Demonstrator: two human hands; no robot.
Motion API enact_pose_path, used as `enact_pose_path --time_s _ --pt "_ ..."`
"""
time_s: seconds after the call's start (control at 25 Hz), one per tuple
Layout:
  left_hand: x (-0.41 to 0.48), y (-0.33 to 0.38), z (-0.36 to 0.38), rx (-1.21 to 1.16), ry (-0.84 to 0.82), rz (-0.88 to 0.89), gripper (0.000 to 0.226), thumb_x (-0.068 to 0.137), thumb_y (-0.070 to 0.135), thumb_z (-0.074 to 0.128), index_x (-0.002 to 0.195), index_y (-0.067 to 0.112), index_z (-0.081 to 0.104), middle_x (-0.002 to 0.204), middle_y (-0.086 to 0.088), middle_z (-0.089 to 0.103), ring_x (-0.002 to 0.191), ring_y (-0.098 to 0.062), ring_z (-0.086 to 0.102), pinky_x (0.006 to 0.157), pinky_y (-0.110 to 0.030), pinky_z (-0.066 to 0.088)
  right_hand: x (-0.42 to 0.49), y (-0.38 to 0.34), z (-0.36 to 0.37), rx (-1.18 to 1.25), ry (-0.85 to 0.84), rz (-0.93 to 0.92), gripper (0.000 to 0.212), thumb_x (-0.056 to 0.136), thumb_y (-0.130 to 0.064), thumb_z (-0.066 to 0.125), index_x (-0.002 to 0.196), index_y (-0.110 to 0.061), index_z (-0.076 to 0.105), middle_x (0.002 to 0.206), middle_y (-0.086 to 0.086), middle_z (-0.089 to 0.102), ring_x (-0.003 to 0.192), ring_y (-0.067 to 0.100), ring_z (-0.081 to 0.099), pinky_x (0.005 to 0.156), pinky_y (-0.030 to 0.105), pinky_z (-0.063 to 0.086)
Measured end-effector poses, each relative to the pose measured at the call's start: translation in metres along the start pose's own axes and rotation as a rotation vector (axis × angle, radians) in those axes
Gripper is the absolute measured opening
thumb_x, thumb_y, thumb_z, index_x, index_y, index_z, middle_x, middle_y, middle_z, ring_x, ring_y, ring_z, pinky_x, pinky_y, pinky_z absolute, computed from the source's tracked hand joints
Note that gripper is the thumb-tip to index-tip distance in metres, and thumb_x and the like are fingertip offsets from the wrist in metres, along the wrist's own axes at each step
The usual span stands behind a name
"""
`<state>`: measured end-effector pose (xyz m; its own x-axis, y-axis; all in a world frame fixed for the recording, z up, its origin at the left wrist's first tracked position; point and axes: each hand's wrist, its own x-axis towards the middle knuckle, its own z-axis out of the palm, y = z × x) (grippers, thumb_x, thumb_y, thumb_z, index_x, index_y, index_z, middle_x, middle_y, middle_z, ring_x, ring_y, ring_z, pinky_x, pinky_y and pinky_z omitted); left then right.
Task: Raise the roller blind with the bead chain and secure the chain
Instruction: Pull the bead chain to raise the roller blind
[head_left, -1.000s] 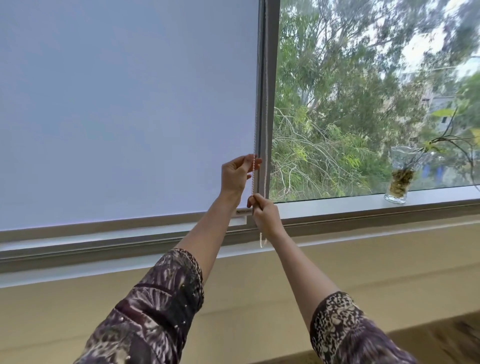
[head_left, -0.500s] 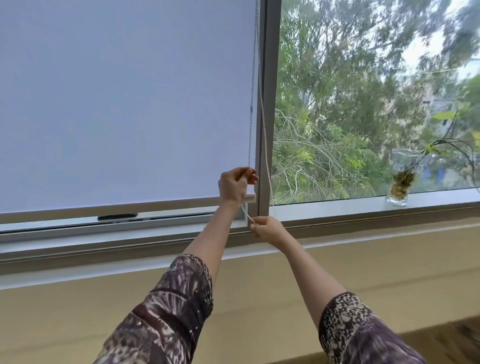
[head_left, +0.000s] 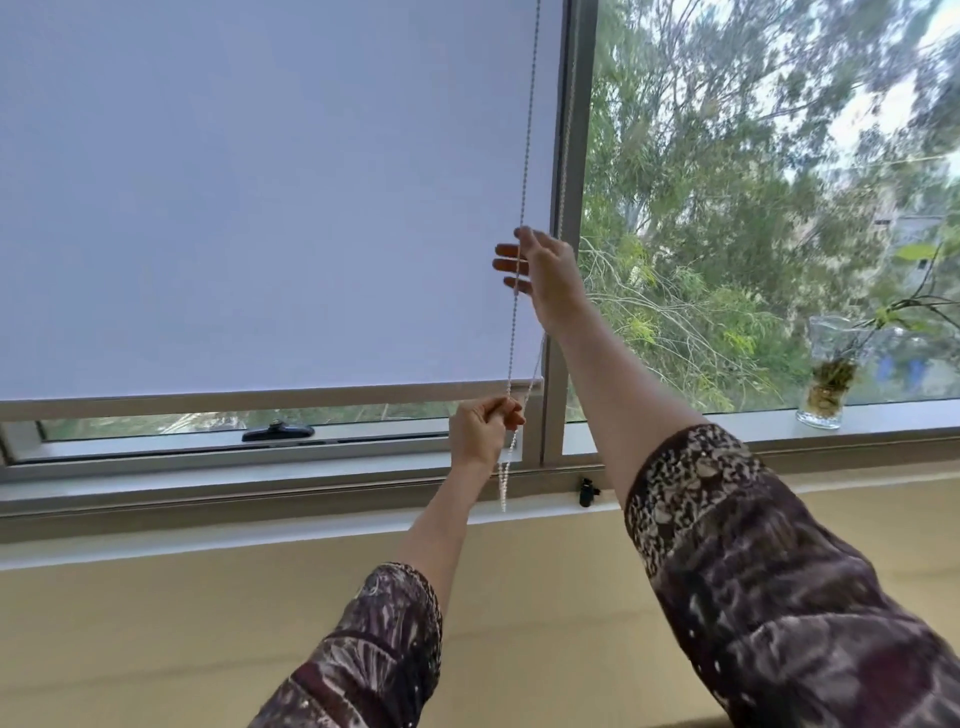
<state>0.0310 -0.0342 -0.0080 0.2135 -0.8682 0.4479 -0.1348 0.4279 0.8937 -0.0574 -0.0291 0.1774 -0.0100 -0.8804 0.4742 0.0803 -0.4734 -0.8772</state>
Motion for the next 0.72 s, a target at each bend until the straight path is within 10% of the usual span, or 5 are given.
enact_pose_path --time_s 0.16,0.44,0.72 --pt "-0.010 0.014 -0.017 -0.005 -0.089 -0.028 0.012 0.089 0.004 0.061 0.089 0.002 0.073 0.077 -0.010 0.072 0.058 -0.003 0.068 0.066 -0.022 0.059 -0.013 -0.009 0.025 -0.041 0.128 -0.104 0.029 0.099 -0.016 0.038 0.083 -0.015 0.063 0.059 -0.003 0.045 0.048 0.008 0.034 0.047 0.022 0.026" --pt "-0.025 0.051 -0.055 0.003 -0.348 -0.211 0.027 0.094 0.007 0.055 0.116 -0.005 0.062 0.105 -0.016 0.068 0.064 0.003 0.067 0.055 -0.013 0.049 -0.050 -0.008 0.032 -0.115 0.133 -0.116 0.032 0.097 -0.011 0.038 0.073 -0.019 0.058 0.058 -0.002 0.044 0.049 0.009 0.031 0.047 0.024 0.022" --pt "-0.021 0.144 -0.070 -0.120 -0.189 -0.098 0.030 0.097 0.028 0.049 0.112 0.011 0.069 0.107 -0.005 0.073 0.099 -0.015 0.069 0.087 -0.038 0.046 -0.101 -0.004 0.021 -0.160 0.093 -0.109 0.025 0.096 -0.008 0.042 0.081 -0.008 0.062 0.064 0.003 0.053 0.056 0.011 0.043 0.057 0.025 0.035"
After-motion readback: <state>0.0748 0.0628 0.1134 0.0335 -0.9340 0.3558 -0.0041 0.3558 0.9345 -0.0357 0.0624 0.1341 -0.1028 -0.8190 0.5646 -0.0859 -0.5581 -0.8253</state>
